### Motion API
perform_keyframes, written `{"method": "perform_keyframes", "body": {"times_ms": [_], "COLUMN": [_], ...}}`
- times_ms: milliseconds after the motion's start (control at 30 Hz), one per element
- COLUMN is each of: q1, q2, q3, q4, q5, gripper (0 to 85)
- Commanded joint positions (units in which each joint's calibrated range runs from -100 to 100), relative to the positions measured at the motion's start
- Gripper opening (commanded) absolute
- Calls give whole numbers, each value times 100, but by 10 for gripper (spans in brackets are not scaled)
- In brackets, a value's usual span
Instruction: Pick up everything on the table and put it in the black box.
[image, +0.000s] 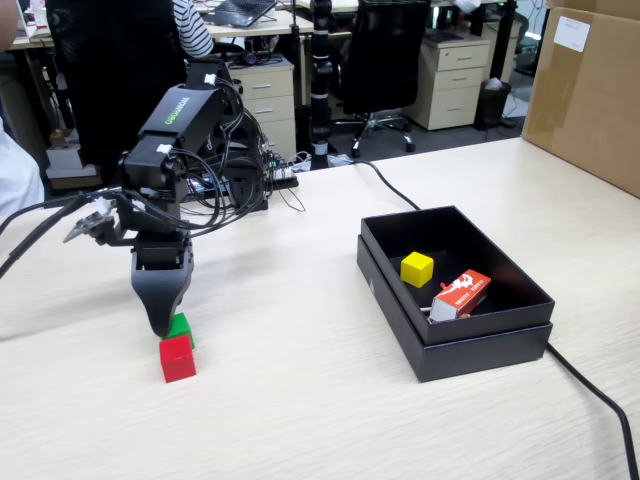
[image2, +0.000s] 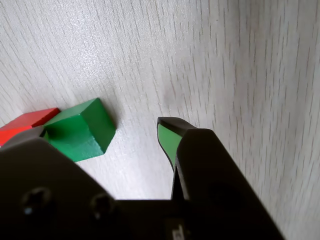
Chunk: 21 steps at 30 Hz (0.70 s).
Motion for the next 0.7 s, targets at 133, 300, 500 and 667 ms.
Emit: {"method": "perform_keyframes", "body": {"times_ms": [133,300,500,667], "q1": [-5,-10,-24,0], "q2": [-251,-377,-457,-388], "q3": [-43,-115,-79,338], "q4": [-404,-490,-637,-560], "q5": [-10,-5,29,39], "gripper": [418,398,403,455]}}
